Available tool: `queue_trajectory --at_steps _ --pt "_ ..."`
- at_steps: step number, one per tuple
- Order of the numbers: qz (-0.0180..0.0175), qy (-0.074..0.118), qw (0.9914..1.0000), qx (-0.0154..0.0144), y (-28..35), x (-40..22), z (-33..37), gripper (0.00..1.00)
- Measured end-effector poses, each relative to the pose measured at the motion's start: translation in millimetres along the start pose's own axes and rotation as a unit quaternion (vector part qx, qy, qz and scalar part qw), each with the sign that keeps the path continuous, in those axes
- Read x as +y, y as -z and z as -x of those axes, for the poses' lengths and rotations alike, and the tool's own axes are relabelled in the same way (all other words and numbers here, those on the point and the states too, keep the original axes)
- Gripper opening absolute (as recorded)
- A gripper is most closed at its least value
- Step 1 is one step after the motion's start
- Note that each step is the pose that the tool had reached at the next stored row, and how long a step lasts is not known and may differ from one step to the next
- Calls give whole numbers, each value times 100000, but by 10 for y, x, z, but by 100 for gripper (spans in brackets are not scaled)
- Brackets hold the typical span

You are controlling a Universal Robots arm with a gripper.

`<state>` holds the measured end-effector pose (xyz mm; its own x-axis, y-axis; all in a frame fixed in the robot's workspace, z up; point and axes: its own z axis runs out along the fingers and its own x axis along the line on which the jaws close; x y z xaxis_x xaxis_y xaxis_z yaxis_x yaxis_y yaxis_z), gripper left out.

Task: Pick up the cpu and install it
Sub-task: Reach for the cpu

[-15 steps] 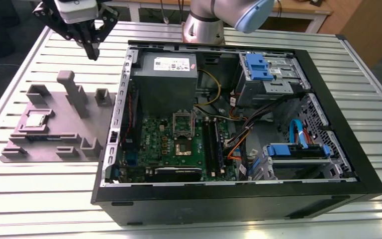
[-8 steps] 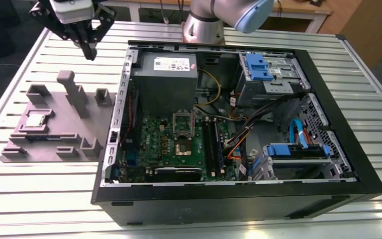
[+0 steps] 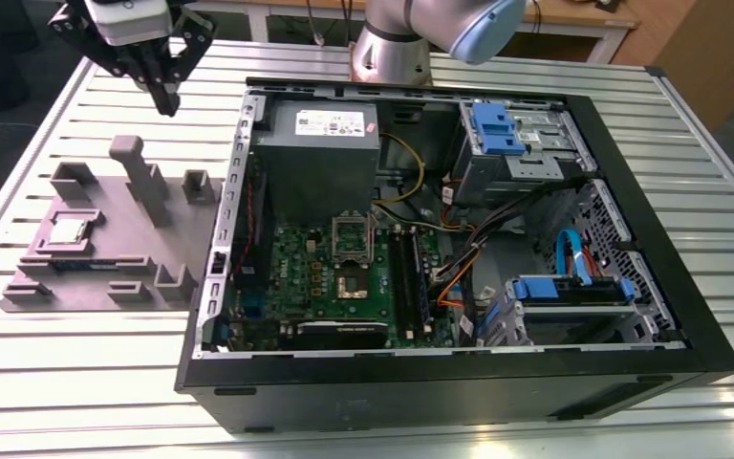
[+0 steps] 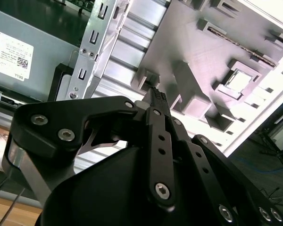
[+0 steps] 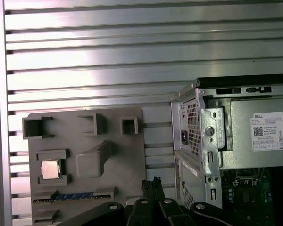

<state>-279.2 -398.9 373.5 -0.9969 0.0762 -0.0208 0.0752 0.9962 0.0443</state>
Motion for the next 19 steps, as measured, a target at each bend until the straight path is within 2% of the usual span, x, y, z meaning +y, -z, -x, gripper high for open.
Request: queue_trajectory --at_steps 19 --pt "-5 -3 100000 50 -10 -9 -117 11"
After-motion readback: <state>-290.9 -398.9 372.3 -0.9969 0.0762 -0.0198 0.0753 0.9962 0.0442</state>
